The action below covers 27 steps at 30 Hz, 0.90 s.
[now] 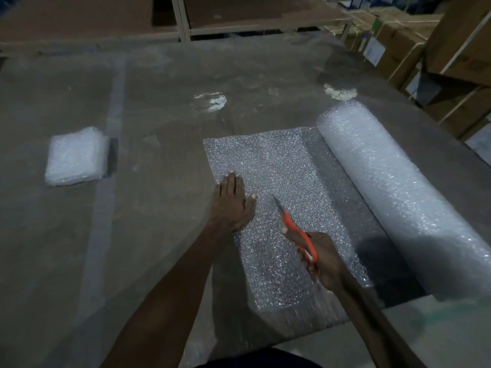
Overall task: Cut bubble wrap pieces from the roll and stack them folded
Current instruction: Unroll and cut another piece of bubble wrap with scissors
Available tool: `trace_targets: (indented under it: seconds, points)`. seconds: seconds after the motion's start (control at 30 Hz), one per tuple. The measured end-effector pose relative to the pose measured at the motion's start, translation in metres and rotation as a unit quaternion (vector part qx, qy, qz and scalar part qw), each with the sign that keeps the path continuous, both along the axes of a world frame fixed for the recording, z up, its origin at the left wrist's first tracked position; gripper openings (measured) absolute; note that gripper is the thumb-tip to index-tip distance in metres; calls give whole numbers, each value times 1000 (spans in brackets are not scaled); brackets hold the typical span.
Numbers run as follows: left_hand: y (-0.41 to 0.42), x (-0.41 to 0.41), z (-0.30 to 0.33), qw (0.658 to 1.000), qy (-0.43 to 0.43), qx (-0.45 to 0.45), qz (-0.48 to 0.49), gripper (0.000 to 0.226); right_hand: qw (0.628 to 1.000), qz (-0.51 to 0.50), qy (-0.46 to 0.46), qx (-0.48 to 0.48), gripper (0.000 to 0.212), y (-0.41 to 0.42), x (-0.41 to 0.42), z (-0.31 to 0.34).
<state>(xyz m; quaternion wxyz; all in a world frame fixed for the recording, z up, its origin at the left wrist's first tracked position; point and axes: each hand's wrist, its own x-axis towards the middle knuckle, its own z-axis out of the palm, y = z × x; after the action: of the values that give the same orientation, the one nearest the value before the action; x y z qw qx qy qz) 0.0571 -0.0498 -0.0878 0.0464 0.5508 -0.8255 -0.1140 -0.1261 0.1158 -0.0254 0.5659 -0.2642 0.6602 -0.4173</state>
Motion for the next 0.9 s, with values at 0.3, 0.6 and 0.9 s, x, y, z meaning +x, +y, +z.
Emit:
trace_targets:
  seconds: [0.3, 0.6, 0.9]
  points:
    - [-2, 1, -6, 1000, 2, 5, 4, 77, 1000, -15, 11, 5, 38, -1, 5, 1]
    - [1, 0, -2, 1000, 11, 11, 4, 77, 1000, -5, 6, -1, 39, -10, 4, 2]
    - [2, 0, -1, 1000, 20, 13, 7, 75, 1000, 2, -5, 4, 37, -15, 3, -1]
